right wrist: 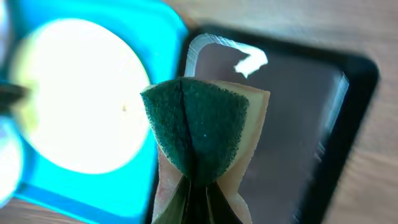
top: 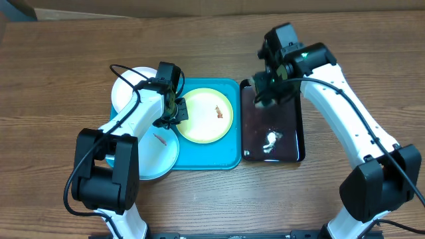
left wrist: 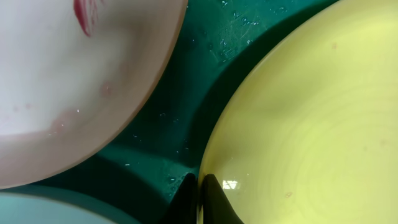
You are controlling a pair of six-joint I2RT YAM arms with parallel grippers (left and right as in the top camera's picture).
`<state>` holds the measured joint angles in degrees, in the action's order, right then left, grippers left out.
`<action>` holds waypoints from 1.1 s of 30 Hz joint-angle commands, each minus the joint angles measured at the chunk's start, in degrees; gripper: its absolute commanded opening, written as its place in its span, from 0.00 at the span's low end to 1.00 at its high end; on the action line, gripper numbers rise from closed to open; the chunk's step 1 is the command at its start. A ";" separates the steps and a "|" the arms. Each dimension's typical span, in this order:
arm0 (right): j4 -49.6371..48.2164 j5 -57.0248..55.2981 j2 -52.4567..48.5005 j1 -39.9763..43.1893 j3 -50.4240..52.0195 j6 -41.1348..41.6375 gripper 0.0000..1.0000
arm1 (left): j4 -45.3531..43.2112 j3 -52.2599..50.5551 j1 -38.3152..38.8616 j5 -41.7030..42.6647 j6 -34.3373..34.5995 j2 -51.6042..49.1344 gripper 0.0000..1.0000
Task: Clean dirty plates on tray and stack at the side
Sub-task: 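Scrub the yellow plate surface with the sponge in the right gripper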
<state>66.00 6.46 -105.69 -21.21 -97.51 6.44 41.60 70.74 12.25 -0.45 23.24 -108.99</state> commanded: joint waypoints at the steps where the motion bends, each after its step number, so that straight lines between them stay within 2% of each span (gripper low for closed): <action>1: -2.34 7.15 1.75 -2.03 -1.88 1.90 0.04 | -0.31 -0.52 -0.17 0.50 0.31 -0.46 0.04; 7: -6.21 5.38 0.44 -7.69 -1.88 3.43 0.04 | -0.37 -0.52 -0.17 0.50 0.31 -0.46 0.04; 19: -11.41 -21.20 -9.97 -18.58 -1.81 4.26 0.04 | -0.24 -0.52 -0.17 0.50 0.31 -0.46 0.04; 28: -14.78 -20.98 -16.74 -18.80 -1.77 4.35 0.04 | 0.55 -0.52 -0.15 0.50 0.31 -0.46 0.04; 33: -15.52 -20.57 -19.06 -18.78 -0.28 7.34 0.04 | 0.59 -0.52 -0.17 0.50 0.31 -0.46 0.04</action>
<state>51.42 -13.34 -123.20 -40.12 -97.97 11.33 41.80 70.74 12.25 0.01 23.27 -108.99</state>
